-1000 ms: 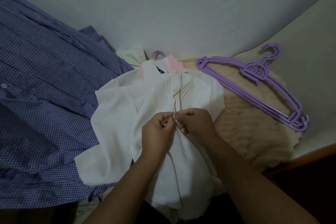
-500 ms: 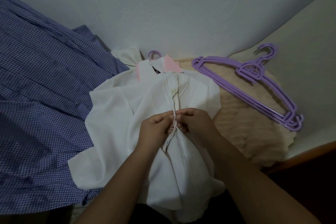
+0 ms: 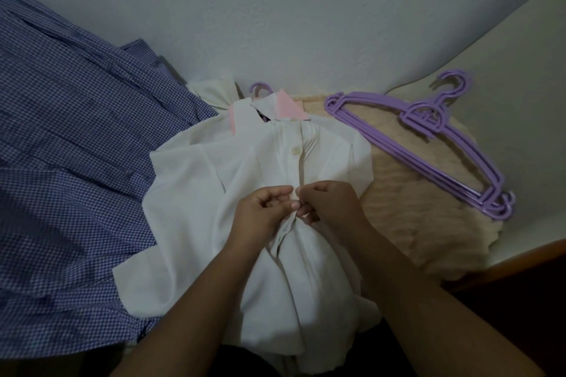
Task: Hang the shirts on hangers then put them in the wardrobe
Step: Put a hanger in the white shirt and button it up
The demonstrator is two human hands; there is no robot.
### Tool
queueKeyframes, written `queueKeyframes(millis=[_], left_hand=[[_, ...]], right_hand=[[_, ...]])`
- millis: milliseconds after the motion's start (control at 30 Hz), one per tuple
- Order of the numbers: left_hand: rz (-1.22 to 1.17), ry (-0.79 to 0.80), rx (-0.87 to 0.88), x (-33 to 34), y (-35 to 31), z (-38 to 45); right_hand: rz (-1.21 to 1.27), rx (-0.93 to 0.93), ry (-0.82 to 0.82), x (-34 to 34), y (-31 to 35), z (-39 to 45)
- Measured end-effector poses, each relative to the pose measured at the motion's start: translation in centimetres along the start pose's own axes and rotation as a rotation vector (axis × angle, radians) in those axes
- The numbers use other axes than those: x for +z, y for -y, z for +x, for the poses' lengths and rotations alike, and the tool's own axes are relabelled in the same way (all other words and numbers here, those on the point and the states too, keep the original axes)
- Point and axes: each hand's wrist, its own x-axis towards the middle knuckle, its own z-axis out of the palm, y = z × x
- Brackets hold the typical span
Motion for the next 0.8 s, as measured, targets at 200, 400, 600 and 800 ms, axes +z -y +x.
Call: queueKeyframes(millis=[200, 400, 600, 800], left_hand=[[-0.035, 0.036, 0.007, -0.2, -0.2, 0.2], [-0.046, 0.035, -0.029, -0.3, -0.2, 0.4], [-0.172, 0.197, -0.143, -0.6, -0.4, 1.3], [-0.073, 0.181, -0.107, -0.3, -2.3, 2.0]], right_hand=[[-0.013, -0.077, -0.021, 0.2, 0.3, -0.3], [0.052, -0.198, 0.008, 0.2, 0.0, -0.4], [-0.03, -0.246, 0.078, -0.5, -0.8, 0.4], [-0.114, -0.324, 0.023, -0.1, 0.2, 1.0]])
